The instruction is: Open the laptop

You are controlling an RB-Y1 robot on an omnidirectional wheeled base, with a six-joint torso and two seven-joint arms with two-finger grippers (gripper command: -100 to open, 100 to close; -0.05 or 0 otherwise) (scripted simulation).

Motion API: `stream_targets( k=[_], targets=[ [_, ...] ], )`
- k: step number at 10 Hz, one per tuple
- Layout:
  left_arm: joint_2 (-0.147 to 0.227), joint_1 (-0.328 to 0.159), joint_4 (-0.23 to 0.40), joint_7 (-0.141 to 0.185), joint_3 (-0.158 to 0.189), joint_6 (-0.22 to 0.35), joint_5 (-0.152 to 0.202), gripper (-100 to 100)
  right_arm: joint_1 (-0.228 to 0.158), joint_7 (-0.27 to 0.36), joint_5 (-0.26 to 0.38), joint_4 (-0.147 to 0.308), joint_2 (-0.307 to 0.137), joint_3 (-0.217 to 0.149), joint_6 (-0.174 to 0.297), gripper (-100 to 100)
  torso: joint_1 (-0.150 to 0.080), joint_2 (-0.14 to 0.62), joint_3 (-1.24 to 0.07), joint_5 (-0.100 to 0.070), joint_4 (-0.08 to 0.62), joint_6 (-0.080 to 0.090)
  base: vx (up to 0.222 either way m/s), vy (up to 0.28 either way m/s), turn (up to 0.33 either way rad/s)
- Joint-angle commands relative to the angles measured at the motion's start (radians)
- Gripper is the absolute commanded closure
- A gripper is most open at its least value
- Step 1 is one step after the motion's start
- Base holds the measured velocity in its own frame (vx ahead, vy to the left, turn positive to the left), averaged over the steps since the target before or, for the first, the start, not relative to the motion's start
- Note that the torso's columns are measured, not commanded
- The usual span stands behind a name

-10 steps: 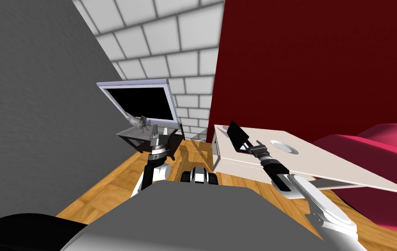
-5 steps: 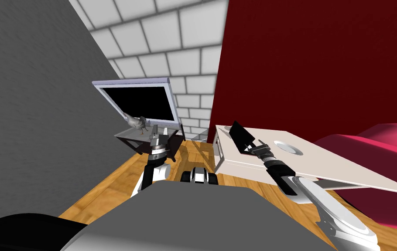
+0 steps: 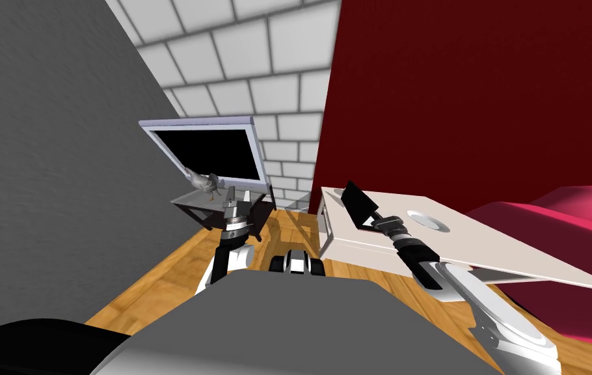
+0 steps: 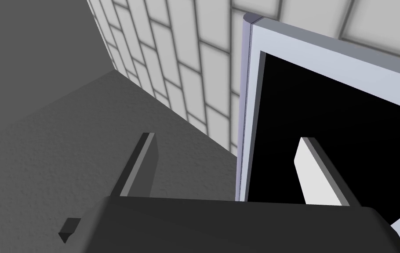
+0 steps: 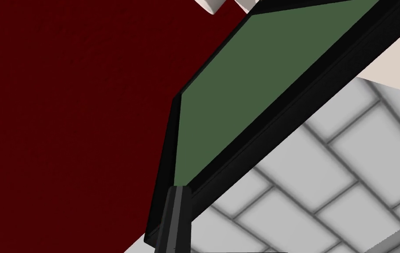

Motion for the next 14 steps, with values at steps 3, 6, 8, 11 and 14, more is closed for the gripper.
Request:
stream_targets(
  k=[3, 6, 8, 11, 14],
  targets=[
    [0.000, 0.000, 0.000, 0.000, 0.000, 0.000, 0.000, 0, -0.039, -0.096, -0.092, 0.054, -0.012, 0.008, -0.012, 100, 0.005, 0.002, 0.001, 0.002, 0.001, 0.001, -0.050, -0.071, 0.024],
    [0.000, 0.000, 0.000, 0.000, 0.000, 0.000, 0.000, 0, -0.063, -0.156, -0.151, 0.088, -0.020, 0.013, -0.019, 100, 0.004, 0.000, 0.000, 0.001, 0.000, 0.001, -0.039, -0.069, 0.021],
    [0.000, 0.000, 0.000, 0.000, 0.000, 0.000, 0.000, 0, -0.049, -0.118, -0.110, 0.063, -0.022, 0.013, -0.005, -100, 0.005, 0.000, 0.000, 0.002, 0.000, 0.001, -0.005, -0.007, 0.001],
    [0.000, 0.000, 0.000, 0.000, 0.000, 0.000, 0.000, 0, -0.032, -0.068, -0.057, 0.036, -0.020, 0.013, 0.011, -100, 0.006, -0.001, -0.001, 0.003, 0.000, 0.001, 0.032, 0.074, -0.006],
    [0.000, 0.000, 0.000, 0.000, 0.000, 0.000, 0.000, 0, -0.014, -0.016, -0.003, 0.009, -0.019, 0.013, 0.027, -100, 0.002, 0.002, 0.001, 0.001, 0.001, 0.001, 0.019, 0.062, -0.006]
  ],
)
